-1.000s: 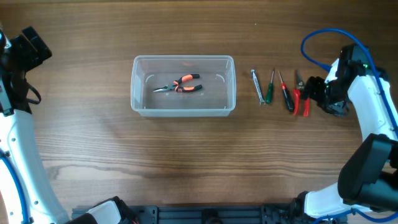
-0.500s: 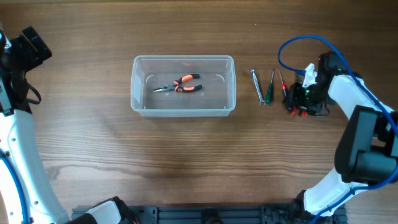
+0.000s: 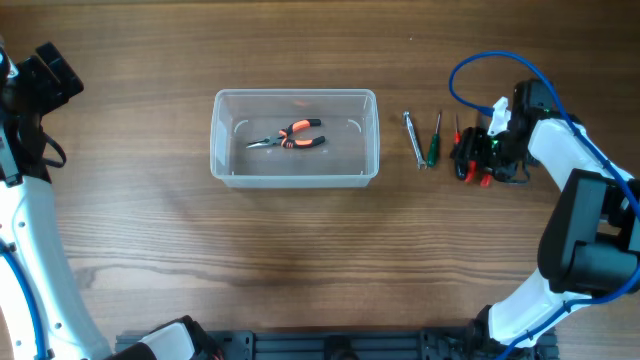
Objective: Pack container
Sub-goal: 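Grasp the red pruning shears with right gripper and lift, then lower the red shears into the container and release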
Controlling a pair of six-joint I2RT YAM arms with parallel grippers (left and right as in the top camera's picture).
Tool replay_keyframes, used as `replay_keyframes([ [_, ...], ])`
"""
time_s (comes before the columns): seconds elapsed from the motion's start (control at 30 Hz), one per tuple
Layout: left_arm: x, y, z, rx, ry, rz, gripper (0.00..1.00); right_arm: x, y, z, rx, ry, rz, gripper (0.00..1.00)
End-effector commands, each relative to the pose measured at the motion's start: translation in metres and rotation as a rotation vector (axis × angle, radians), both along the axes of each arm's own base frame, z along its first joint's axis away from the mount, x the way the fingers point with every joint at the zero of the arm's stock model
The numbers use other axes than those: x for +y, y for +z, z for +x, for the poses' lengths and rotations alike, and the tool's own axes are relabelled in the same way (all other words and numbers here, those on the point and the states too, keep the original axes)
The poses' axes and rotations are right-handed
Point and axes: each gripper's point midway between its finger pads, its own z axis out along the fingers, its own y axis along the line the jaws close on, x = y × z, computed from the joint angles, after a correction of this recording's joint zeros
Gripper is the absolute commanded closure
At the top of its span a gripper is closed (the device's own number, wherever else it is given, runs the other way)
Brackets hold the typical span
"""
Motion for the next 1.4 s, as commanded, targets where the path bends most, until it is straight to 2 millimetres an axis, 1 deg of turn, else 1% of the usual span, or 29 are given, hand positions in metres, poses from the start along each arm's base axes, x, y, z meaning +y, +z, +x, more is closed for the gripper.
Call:
replay_keyframes([
  [0.0, 0.003, 0.0, 0.0, -0.005, 0.016, -0.006, 0.0, -0.007, 0.02, 0.018, -0.072, -0.085, 0.032, 0.38],
  [0.03, 0.003, 0.0, 0.0, -0.005, 0.016, -0.006, 0.0, -0.013, 0.02, 0.019, -0.07, -0.125, 0.035, 0.38],
  [0.17, 0.003, 0.0, 0.0, -0.005, 0.016, -0.006, 0.0, -0.026, 0.019, 0.018, -0.072, -0.159, 0.02, 0.39],
  [0.27, 0.003, 0.0, 0.0, -0.005, 0.016, -0.006, 0.0, -0.037, 0.014, 0.011, -0.041, -0.176, -0.046, 0.52],
  [0.4, 0.003, 0.0, 0.0, -0.005, 0.016, -0.006, 0.0, -0.044, 0.006, 0.002, -0.007, -0.18, -0.099, 0.55],
  [0.43, 0.003, 0.0, 0.0, -0.005, 0.016, -0.006, 0.0, -0.047, 0.001, -0.005, 0.012, -0.171, -0.127, 0.6],
  [0.47, 0.003, 0.0, 0.0, -0.005, 0.016, -0.006, 0.0, -0.046, -0.002, -0.01, 0.02, -0.132, -0.138, 0.65],
  [0.53, 0.003, 0.0, 0.0, -0.005, 0.016, -0.006, 0.0, -0.042, -0.006, -0.014, 0.018, -0.027, -0.149, 0.66],
  [0.57, 0.003, 0.0, 0.0, -0.005, 0.016, -0.006, 0.0, -0.039, -0.006, -0.014, 0.009, 0.018, -0.145, 0.69],
  [0.6, 0.003, 0.0, 0.0, -0.005, 0.016, -0.006, 0.0, -0.038, -0.006, -0.013, 0.001, 0.03, -0.141, 0.96],
  [0.67, 0.003, 0.0, 0.0, -0.005, 0.016, -0.006, 0.0, -0.038, -0.005, -0.011, -0.007, 0.033, -0.138, 0.96],
  [0.73, 0.003, 0.0, 0.0, -0.005, 0.016, -0.006, 0.0, -0.024, -0.003, -0.008, -0.048, 0.131, -0.077, 0.96],
  [0.77, 0.003, 0.0, 0.0, -0.005, 0.016, -0.006, 0.0, -0.021, -0.002, -0.007, -0.055, 0.148, -0.066, 0.96],
  [0.83, 0.003, 0.0, 0.0, -0.005, 0.016, -0.006, 0.0, -0.021, -0.002, -0.008, -0.049, 0.14, -0.062, 0.96],
  [0.9, 0.003, 0.0, 0.0, -0.005, 0.016, -0.006, 0.0, -0.022, 0.011, -0.004, -0.045, 0.115, -0.057, 0.96],
  [0.93, 0.003, 0.0, 0.0, -0.005, 0.016, -0.006, 0.0, -0.023, 0.026, 0.002, -0.061, 0.113, -0.06, 0.96],
  [0.97, 0.003, 0.0, 0.0, -0.005, 0.016, -0.006, 0.0, -0.02, 0.06, 0.016, -0.119, 0.122, -0.048, 0.96],
  [1.0, 0.003, 0.0, 0.0, -0.005, 0.016, -0.006, 0.0, -0.013, 0.1, 0.031, -0.201, 0.147, -0.036, 0.96],
  [1.03, 0.003, 0.0, 0.0, -0.005, 0.016, -0.006, 0.0, 0.004, 0.15, 0.046, -0.323, 0.191, -0.006, 0.96],
  [1.07, 0.003, 0.0, 0.0, -0.005, 0.016, -0.006, 0.0, 0.02, 0.18, 0.053, -0.402, 0.229, 0.019, 0.96],
  [1.1, 0.003, 0.0, 0.0, -0.005, 0.016, -0.006, 0.0, 0.058, 0.235, 0.06, -0.551, 0.327, 0.064, 0.96],
  [1.13, 0.003, 0.0, 0.0, -0.005, 0.016, -0.006, 0.0, 0.085, 0.264, 0.059, -0.627, 0.399, 0.073, 0.96],
  [1.17, 0.003, 0.0, 0.0, -0.005, 0.016, -0.006, 0.0, 0.114, 0.285, 0.054, -0.69, 0.49, 0.071, 0.96],
  [1.2, 0.003, 0.0, 0.0, -0.005, 0.016, -0.006, 0.0, 0.165, 0.298, 0.04, -0.754, 0.684, 0.069, 0.96],
  [1.23, 0.003, 0.0, 0.0, -0.005, 0.016, -0.006, 0.0, 0.201, 0.297, 0.025, -0.772, 0.826, 0.075, 0.96],
  [1.27, 0.003, 0.0, 0.0, -0.005, 0.016, -0.006, 0.0, 0.225, 0.292, 0.011, -0.777, 0.951, 0.068, 0.96],
  [1.3, 0.003, 0.0, 0.0, -0.005, 0.016, -0.006, 0.0, 0.258, 0.274, -0.007, -0.764, 1.137, -0.001, 0.96],
  [1.33, 0.003, 0.0, 0.0, -0.005, 0.016, -0.006, 0.0, 0.274, 0.259, -0.015, -0.746, 1.246, -0.066, 0.96],
  [1.37, 0.003, 0.0, 0.0, -0.005, 0.016, -0.006, 0.0, 0.287, 0.236, -0.018, -0.729, 1.388, -0.152, 0.96],
])
